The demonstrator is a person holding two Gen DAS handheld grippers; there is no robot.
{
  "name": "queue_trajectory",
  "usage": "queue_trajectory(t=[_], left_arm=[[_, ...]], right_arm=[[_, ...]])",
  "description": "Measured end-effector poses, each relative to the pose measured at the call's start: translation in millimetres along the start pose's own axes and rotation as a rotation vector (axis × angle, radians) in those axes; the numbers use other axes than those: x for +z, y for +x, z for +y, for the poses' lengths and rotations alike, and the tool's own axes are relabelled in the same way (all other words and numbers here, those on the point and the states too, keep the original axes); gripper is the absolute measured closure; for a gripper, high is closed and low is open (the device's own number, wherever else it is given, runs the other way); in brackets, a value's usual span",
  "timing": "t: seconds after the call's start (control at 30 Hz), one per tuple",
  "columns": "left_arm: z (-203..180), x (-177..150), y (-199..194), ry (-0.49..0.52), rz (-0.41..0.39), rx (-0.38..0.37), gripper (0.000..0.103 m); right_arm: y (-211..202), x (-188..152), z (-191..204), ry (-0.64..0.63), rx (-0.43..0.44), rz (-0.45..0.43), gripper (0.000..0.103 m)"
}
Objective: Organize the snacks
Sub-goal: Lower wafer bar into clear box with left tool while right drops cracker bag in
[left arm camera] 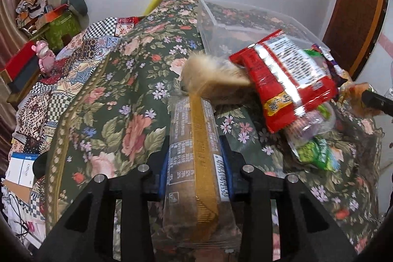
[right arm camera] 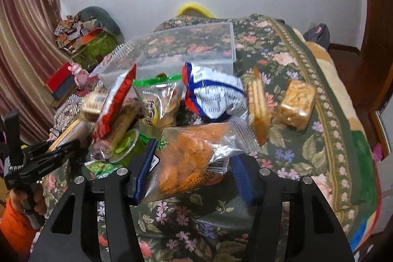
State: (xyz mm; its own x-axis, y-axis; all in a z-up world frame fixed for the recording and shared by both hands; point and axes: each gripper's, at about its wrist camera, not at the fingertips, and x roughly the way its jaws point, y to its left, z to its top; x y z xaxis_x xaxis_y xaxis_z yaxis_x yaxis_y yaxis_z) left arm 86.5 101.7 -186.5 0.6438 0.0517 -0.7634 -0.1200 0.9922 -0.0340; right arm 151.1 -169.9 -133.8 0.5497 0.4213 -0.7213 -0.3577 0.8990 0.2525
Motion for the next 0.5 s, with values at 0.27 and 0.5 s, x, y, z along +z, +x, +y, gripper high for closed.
queue_trajectory(t=[0.27,0.5], left_arm=[[-2,15,-33,0.003,-0.072,-0.01,0.068],[-17,51,-47,0.013,-0.147,-0.055,0.068]], right_arm=[[-16,22,8,-0.052,-0.009,-0.076,0.049],[-22,41,14,-0.077,-0.007,-0.138,0.049]])
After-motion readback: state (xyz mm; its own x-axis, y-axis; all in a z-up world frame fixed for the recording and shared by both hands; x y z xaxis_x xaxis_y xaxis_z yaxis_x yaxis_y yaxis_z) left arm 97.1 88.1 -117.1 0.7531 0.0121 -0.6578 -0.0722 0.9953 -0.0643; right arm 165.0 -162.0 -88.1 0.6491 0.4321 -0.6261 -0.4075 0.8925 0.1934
